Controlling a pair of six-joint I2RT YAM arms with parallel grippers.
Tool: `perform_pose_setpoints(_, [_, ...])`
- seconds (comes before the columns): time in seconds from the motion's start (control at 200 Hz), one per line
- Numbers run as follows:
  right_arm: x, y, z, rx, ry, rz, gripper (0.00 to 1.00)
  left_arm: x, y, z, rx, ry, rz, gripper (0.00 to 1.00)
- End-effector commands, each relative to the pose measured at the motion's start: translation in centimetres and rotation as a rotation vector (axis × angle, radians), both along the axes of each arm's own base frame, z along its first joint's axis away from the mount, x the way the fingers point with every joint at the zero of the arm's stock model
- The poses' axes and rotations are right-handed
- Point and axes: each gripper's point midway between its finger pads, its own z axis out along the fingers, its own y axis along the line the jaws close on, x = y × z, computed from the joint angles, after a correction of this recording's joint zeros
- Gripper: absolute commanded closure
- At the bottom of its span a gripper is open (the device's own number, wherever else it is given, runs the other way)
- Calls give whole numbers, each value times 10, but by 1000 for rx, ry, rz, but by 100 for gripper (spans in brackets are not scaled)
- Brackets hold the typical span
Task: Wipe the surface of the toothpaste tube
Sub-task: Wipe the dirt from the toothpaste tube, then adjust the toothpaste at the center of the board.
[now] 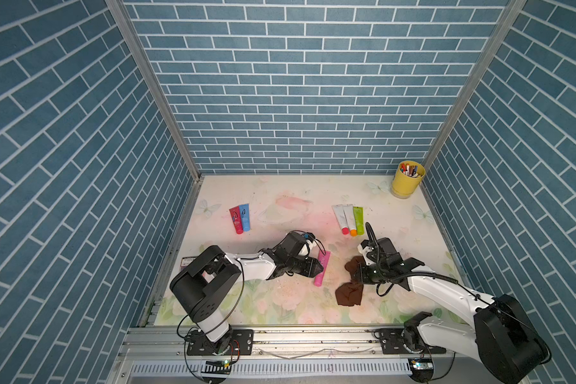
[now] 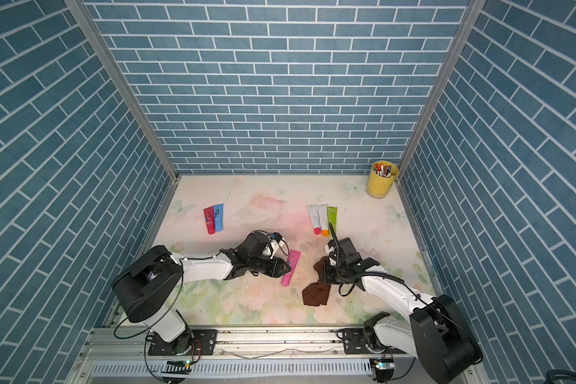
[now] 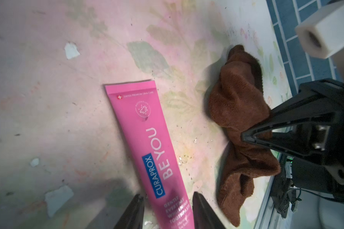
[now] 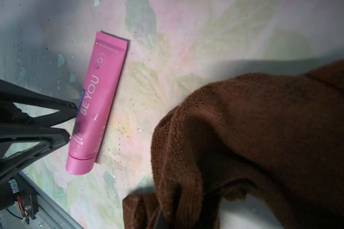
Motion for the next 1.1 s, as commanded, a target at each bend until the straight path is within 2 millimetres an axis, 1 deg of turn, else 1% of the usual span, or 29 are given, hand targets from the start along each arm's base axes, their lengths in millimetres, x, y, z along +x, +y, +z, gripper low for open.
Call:
perform_pose_setpoints(0.0, [-2, 2, 2, -14, -20, 52, 100, 1, 0, -8, 30, 7, -22, 55])
perform_pose_setpoints(0.235, [-3, 4, 0, -28, -19, 64, 100, 6, 5, -31, 105, 23, -9, 55])
perform_pose_setpoints(0.335, [-3, 4, 0, -35, -22, 64, 100, 10, 9, -40, 145, 26, 16, 65])
perform_pose_setpoints(0.4, [-4, 4, 0, -36, -25, 66, 100, 10, 9, -41, 156, 25, 21, 71])
perform_pose_setpoints(0.515, [-3, 4, 1, -35, -31, 66, 100, 11, 14, -43, 229, -8, 45, 80])
perform_pose_setpoints(0.58, [-3, 4, 1, -35, -31, 66, 100, 13, 21, -43, 282, -31, 68, 83])
perform_pose_setpoints(0.685, [-4, 4, 2, -34, -34, 67, 100, 22, 39, -35, 388, -96, 133, 87])
perform_pose_setpoints(0.765, [-4, 4, 3, -31, -39, 67, 100, 33, 52, -20, 465, -166, 189, 89])
perform_pose_setpoints(0.935, [-4, 5, 3, -28, -41, 69, 100, 55, 92, 12, 715, -330, 317, 92])
perform_pose_setpoints(1.01, [-4, 5, 3, -30, -40, 70, 100, 64, 105, 17, 809, -380, 355, 92])
perform_pose_setpoints(1.095, [-4, 5, 3, -30, -39, 69, 100, 71, 114, 14, 910, -417, 369, 93])
